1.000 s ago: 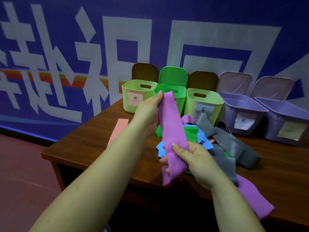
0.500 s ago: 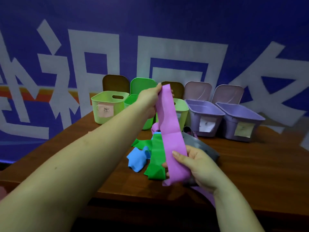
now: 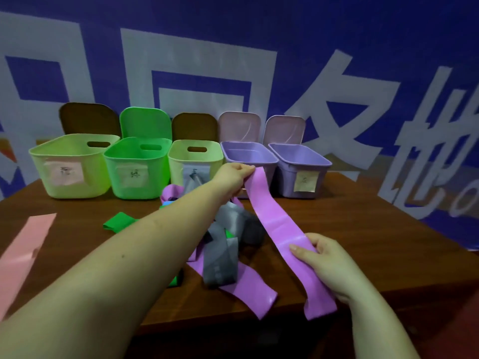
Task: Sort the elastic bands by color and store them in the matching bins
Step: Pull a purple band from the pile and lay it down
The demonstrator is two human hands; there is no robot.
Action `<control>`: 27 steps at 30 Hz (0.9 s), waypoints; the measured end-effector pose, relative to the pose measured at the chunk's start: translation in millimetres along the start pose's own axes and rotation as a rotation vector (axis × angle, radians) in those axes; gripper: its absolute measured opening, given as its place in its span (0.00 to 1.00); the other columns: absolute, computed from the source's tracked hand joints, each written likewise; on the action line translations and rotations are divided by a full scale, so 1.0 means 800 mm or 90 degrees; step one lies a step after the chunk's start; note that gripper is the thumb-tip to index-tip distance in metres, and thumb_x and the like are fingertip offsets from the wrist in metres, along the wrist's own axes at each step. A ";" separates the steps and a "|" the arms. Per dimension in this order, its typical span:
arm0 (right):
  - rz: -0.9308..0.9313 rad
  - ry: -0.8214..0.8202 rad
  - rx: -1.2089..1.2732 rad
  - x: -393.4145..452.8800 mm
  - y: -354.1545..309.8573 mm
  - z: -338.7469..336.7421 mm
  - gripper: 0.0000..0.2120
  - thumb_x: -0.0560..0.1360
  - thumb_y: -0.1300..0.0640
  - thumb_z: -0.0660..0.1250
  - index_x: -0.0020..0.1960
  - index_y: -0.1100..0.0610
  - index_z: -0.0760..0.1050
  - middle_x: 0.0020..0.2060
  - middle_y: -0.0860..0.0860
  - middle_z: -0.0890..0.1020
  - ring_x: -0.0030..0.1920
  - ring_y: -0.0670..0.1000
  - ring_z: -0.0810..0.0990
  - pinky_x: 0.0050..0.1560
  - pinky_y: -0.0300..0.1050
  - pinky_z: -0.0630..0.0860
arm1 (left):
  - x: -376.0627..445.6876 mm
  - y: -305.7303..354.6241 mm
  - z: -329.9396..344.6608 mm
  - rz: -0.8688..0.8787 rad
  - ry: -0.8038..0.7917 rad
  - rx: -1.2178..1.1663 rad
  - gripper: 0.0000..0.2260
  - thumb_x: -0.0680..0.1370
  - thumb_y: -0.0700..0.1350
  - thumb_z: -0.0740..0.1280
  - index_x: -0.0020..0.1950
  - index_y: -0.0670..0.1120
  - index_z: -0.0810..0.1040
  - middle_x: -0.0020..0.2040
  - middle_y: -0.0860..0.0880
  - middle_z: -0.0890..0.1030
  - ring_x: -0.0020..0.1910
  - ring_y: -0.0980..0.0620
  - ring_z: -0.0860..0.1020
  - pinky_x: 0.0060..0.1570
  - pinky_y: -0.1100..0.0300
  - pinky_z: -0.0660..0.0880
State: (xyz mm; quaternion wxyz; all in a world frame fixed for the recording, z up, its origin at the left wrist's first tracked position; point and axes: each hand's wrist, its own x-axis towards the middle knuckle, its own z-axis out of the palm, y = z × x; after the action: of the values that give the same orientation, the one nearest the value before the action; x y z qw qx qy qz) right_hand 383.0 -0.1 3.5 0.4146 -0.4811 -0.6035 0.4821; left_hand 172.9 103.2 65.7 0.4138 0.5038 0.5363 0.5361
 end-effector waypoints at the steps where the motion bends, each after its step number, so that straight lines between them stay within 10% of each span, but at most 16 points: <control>1: 0.002 0.008 -0.021 0.006 0.009 -0.004 0.04 0.74 0.65 0.69 0.48 0.61 0.80 0.40 0.56 0.85 0.39 0.54 0.83 0.45 0.53 0.79 | 0.008 -0.008 0.010 0.004 -0.016 0.044 0.09 0.79 0.44 0.64 0.40 0.45 0.75 0.33 0.46 0.73 0.27 0.52 0.72 0.23 0.66 0.72; 7: -0.002 0.078 -0.167 0.055 0.056 -0.012 0.05 0.72 0.60 0.72 0.48 0.56 0.79 0.40 0.49 0.85 0.42 0.49 0.83 0.50 0.54 0.80 | 0.058 -0.045 0.046 -0.001 -0.062 0.150 0.05 0.79 0.43 0.64 0.46 0.41 0.76 0.33 0.47 0.74 0.30 0.54 0.72 0.22 0.69 0.72; 11: -0.008 0.129 -0.387 0.078 0.063 -0.012 0.24 0.73 0.52 0.71 0.67 0.52 0.71 0.58 0.48 0.77 0.57 0.48 0.76 0.57 0.42 0.73 | 0.090 -0.061 0.054 0.009 -0.065 0.187 0.05 0.79 0.42 0.64 0.46 0.41 0.77 0.33 0.48 0.74 0.31 0.55 0.72 0.25 0.67 0.73; 23: -0.065 -0.016 -0.573 0.091 0.078 0.008 0.27 0.78 0.43 0.59 0.75 0.44 0.56 0.76 0.44 0.55 0.76 0.47 0.51 0.74 0.44 0.49 | 0.140 -0.074 0.084 0.044 -0.059 0.189 0.11 0.80 0.47 0.62 0.57 0.42 0.78 0.50 0.46 0.77 0.48 0.50 0.74 0.39 0.64 0.72; 27: -0.048 -0.046 -0.635 0.094 0.084 0.013 0.26 0.79 0.40 0.54 0.75 0.43 0.56 0.77 0.44 0.53 0.77 0.46 0.46 0.74 0.45 0.42 | 0.141 -0.088 0.082 0.072 -0.125 0.490 0.16 0.80 0.49 0.62 0.65 0.43 0.73 0.61 0.43 0.77 0.58 0.46 0.74 0.54 0.57 0.71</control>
State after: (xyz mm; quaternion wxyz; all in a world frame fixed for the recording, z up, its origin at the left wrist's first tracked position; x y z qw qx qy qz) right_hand 370.7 76.9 -61.4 0.1301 -0.5815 -0.7916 0.1356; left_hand 213.8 230.7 1.6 0.2140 0.6997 0.6269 0.2676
